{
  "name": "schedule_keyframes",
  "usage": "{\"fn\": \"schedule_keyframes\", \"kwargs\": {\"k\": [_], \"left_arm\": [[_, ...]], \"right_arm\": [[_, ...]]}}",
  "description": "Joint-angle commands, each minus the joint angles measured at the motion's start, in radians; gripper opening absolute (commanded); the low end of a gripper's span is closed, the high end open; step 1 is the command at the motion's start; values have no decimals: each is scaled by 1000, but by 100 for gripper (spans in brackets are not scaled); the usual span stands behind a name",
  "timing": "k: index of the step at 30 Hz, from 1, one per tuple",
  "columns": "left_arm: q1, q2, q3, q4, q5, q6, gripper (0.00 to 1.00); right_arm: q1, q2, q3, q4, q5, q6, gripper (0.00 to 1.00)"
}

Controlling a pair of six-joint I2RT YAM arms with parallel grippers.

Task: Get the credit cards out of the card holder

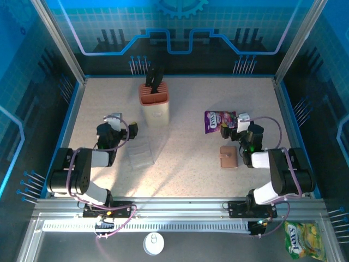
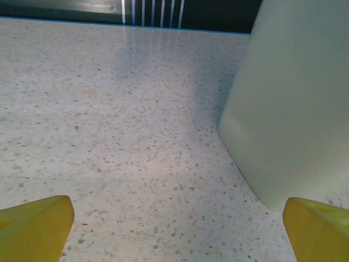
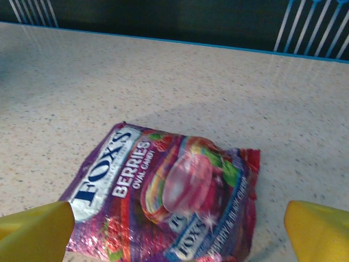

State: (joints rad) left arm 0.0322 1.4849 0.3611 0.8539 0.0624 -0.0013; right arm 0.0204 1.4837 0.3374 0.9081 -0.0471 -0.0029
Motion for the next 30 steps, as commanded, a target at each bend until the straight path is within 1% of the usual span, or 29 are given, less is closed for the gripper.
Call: {"fn": "schedule_keyframes", "kwargs": {"k": [1, 3, 4, 8, 11, 13, 16, 18, 21, 23, 26, 28, 30], "left_arm": [[-22, -97, 72, -169, -168, -36, 99], [-36, -143, 118, -303, -256, -71, 99], [-42, -169, 139, -367, -280, -89, 99], [-67, -263, 222, -612, -327, -162, 99], [-80, -312, 289, -821, -337, -271, 99], [-92, -329, 328, -949, -319, -341, 99], [-120, -335, 370, -1096, -286, -424, 96], [-143, -333, 385, -1159, -229, -461, 94], [-176, -317, 406, -1247, -178, -512, 91], [-186, -294, 426, -1296, -139, -540, 88], [-201, -246, 468, -1364, -92, -563, 80], [-221, -218, 505, -1422, -104, -578, 74], [-234, -194, 536, -1479, -131, -597, 62]], "right_arm": [[14, -94, 7, -46, 102, 21, 100], [23, -152, 31, -135, 120, 16, 100], [27, -181, 45, -181, 121, 11, 100], [44, -267, 129, -390, 131, 53, 100], [55, -303, 208, -554, 100, 101, 99], [70, -312, 264, -666, 75, 134, 97], [104, -315, 327, -789, 50, 164, 96], [125, -311, 380, -886, 47, 178, 95], [159, -300, 451, -1009, 43, 205, 94], [181, -294, 478, -1053, 43, 218, 94], [221, -296, 485, -1061, 46, 232, 94], [242, -295, 484, -1059, 50, 248, 94], [259, -286, 491, -1058, 48, 268, 94]]}}
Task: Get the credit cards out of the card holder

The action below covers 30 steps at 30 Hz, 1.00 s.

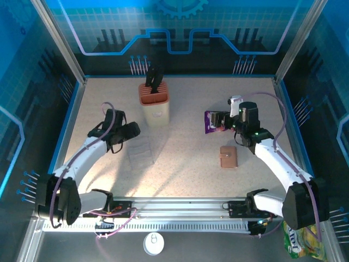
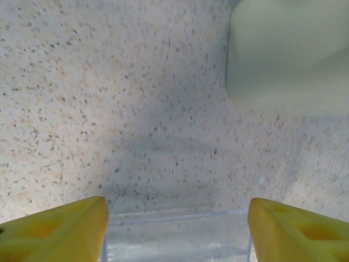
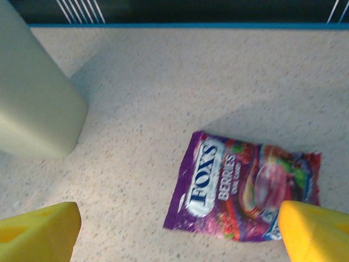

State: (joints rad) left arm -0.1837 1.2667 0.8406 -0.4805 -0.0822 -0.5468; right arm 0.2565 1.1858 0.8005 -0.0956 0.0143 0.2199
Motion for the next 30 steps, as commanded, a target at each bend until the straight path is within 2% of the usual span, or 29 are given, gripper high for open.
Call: {"fn": "schedule_keyframes", "kwargs": {"k": [1, 6, 13, 20, 26, 30], "left_arm": [[-21, 28, 64, -164, 5, -62, 59], [-22, 5, 57, -211, -7, -85, 49], [-20, -3, 56, -291, -54, -66, 47], [-8, 24, 19, -248, -39, -87, 31], [43, 35, -1, -193, 4, -63, 24], [53, 52, 2, -193, 21, -36, 22]], "right_arm": [[29, 17, 32, -56, -15, 50, 94], [72, 45, 73, -78, 0, 52, 94], [95, 63, 117, -90, 12, 47, 94], [107, 92, 132, -83, 10, 48, 94], [118, 98, 136, -87, 19, 52, 95], [120, 90, 135, -92, 31, 46, 96]]}}
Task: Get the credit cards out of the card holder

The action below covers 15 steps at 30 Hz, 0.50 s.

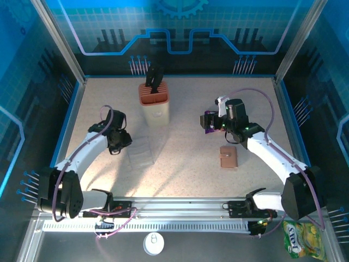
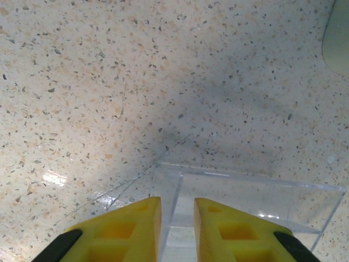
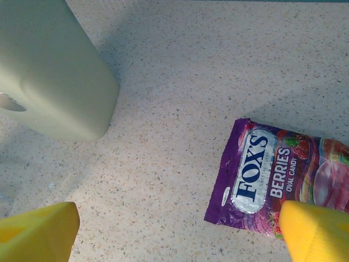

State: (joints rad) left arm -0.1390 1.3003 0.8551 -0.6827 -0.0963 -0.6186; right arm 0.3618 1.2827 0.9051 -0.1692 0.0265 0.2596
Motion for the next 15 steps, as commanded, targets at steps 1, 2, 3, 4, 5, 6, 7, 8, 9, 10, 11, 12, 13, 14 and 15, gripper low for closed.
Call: {"fn": "schedule_keyframes", "kwargs": {"k": [1, 2, 3, 4, 5, 6, 7, 8, 9, 10, 11, 12, 13, 14, 15], "left_arm": [[9, 23, -13, 8, 38, 39, 22], [9, 29, -11, 8, 41, 44, 22], [9, 34, -9, 4, 43, 50, 21], [9, 39, -10, 2, 42, 53, 21], [9, 40, -11, 1, 42, 56, 21], [9, 40, -14, 3, 43, 60, 20], [9, 40, -17, 7, 46, 63, 20], [9, 42, -19, 12, 52, 70, 19], [9, 46, -22, 16, 59, 77, 19], [9, 52, -21, 16, 61, 81, 19], [9, 58, -19, 15, 65, 87, 19], [9, 64, -18, 14, 67, 93, 18], [9, 69, -16, 14, 68, 96, 18], [9, 74, -15, 11, 68, 100, 18], [9, 80, -13, 9, 66, 102, 18]], "right_arm": [[14, -9, 30, -21, 22, 4, 96], [14, -9, 30, -23, 25, 4, 96], [14, -10, 32, -25, 25, 4, 96], [14, -10, 32, -25, 25, 3, 96], [14, -10, 31, -23, 23, 1, 96], [16, -11, 28, -21, 24, 0, 96], [17, -13, 26, -19, 28, 1, 96], [19, -13, 24, -15, 33, 1, 96], [20, -12, 20, -12, 35, 1, 96], [21, -11, 20, -10, 35, 2, 97], [22, -10, 19, -12, 33, 3, 97], [23, -8, 19, -14, 33, 0, 97], [24, -5, 19, -15, 34, 0, 97], [26, -2, 20, -15, 33, -3, 97], [28, -2, 19, -15, 33, -6, 97]]}}
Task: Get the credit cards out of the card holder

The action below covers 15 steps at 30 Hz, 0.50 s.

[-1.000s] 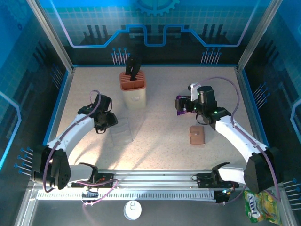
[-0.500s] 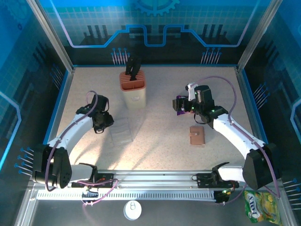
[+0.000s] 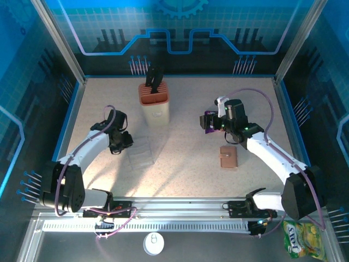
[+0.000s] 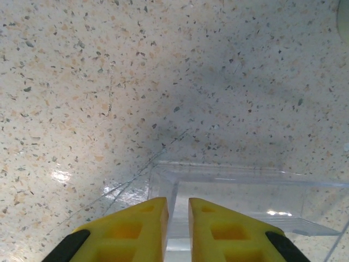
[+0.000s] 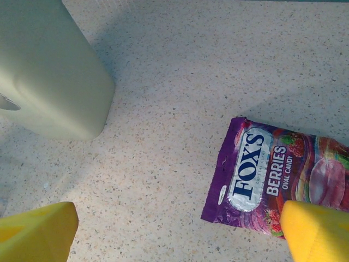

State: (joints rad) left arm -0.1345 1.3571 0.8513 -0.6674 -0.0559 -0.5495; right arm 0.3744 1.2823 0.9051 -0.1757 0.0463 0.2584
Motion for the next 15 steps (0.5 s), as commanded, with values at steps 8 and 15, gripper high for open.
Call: {"fn": "schedule_keyframes", "kwargs": {"k": [8, 15], "left_arm": [[4, 51, 8, -26, -1, 52, 10], [4, 38, 25, -43, -1, 61, 2]], "right_arm": [[21, -4, 13, -11, 20, -20, 96], [24, -11, 14, -13, 29, -25, 97]]}}
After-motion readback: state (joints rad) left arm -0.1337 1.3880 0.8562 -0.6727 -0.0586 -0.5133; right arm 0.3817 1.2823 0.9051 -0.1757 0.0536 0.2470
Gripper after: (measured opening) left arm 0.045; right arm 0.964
